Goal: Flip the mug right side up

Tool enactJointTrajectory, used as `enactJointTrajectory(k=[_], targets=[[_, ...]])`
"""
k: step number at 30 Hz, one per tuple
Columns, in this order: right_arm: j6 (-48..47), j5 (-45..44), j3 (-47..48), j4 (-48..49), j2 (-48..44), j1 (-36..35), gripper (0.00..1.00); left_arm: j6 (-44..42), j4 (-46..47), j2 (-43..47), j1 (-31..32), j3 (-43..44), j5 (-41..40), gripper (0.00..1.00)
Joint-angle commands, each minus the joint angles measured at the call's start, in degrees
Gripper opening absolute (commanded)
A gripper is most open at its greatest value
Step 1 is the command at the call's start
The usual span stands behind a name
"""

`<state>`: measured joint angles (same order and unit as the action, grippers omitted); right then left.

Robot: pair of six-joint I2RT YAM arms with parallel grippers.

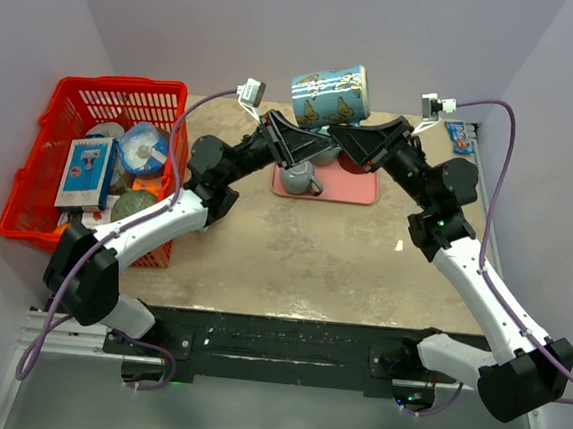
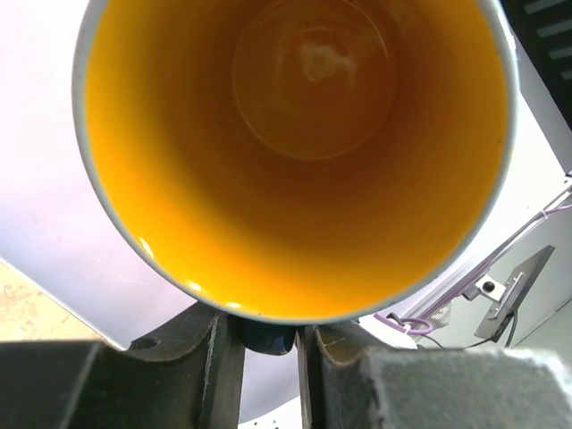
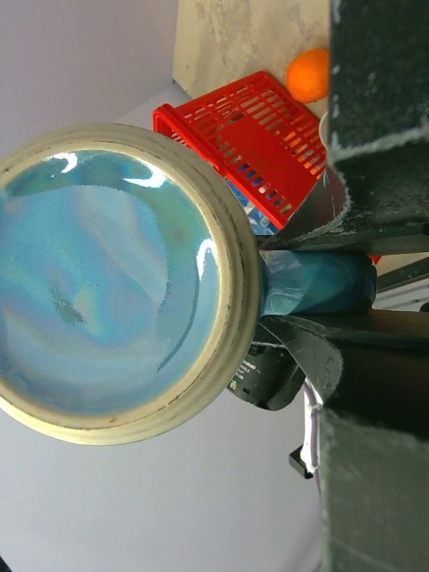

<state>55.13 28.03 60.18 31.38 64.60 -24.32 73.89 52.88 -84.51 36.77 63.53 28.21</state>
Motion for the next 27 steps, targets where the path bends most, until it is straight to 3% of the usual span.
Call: enactJointTrajectory(k=[1, 5, 6, 7, 9, 10, 12, 13, 16, 27], targets=[[-4.9, 3.3, 1.4, 1.9, -1.2, -1.4, 0.0, -1.4, -0.6, -0.1, 0.2, 2.8, -2.1, 0.0], [-8.2, 0.7, 2.2, -4.5, -1.3, -1.3, 0.0, -4.2, -3.3, 1.4, 0.2, 2.3, -4.0, 0.0], [-9.5, 0.1, 2.4, -5.6, -1.4, -1.4, 0.05, -4.8, -4.6, 1.8, 0.2, 2.0, -4.5, 0.0], [-9.8, -1.4, 2.4, -6.4, -1.4, -1.4, 0.18, -5.8, -5.1, 2.2, 0.3, 1.7, -4.8, 0.0], [-10.7, -2.4, 2.0, -7.6, -1.5, -1.4, 0.22, -6.8, -6.7, 3.2, 0.3, 1.3, -6.1, 0.0], [-10.7, -3.5, 1.7, -7.8, -1.4, -1.4, 0.32, -7.3, -7.2, 3.5, 0.3, 0.9, -6.5, 0.0], [-10.6, -4.0, 1.2, -8.3, -1.2, -1.3, 0.39, -7.6, -7.6, 4.1, 0.3, 0.4, -7.1, 0.0], [-10.3, -4.3, 1.0, -8.3, -1.1, -1.3, 0.53, -7.7, -7.8, 4.4, 0.3, 0.0, -7.3, 0.0], [-9.7, -6.1, 0.0, -8.7, -1.1, -1.3, 0.7, -7.7, -11.6, 4.9, 0.2, 0.5, -8.6, 0.0], [-9.5, -13.0, -2.1, -19.6, -0.3, -1.2, 0.88, -17.4, -33.5, 7.6, 0.2, 4.4, -17.4, 0.0]])
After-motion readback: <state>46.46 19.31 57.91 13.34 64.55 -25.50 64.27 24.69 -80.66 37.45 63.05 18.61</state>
